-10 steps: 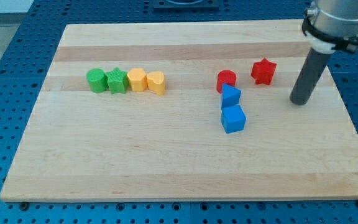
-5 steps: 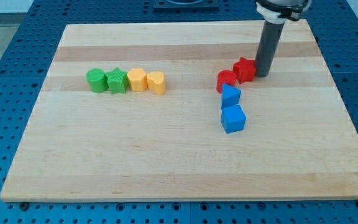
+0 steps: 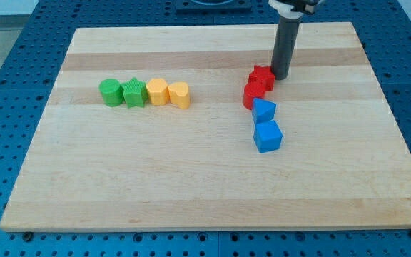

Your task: Slide the red blocks to the top of the triangle

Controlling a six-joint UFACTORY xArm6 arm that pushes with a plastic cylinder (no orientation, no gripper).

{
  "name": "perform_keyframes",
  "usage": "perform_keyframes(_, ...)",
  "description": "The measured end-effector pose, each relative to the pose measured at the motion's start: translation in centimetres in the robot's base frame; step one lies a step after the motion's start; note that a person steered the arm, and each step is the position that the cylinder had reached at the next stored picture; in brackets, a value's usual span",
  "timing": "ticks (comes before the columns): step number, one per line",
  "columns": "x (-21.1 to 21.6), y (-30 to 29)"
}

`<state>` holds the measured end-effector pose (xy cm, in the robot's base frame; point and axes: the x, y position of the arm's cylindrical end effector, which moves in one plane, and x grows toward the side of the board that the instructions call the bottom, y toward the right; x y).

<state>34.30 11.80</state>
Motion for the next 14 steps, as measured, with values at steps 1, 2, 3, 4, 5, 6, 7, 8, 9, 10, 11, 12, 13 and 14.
perform_keyframes(1, -0.9, 0.0)
perform_keyframes(2, -2.2, -2.5)
perform_keyframes(3, -3.9, -6.0)
perform_keyframes(4, -4.0, -8.5)
perform_keyframes(5, 1.7, -8.8)
perform_keyframes(6, 2.1, -8.8)
perform_keyframes(7, 4.5, -8.8)
perform_keyframes(8, 4.5, -8.8)
perform_keyframes(9, 4.1, -8.5)
perform_keyframes(10, 4.1, -7.6)
perform_keyframes(11, 5.2, -7.6)
perform_keyframes(12, 6.5, -7.4)
perform_keyframes(13, 6.7, -7.5)
perform_keyframes(14, 9.0, -7.8)
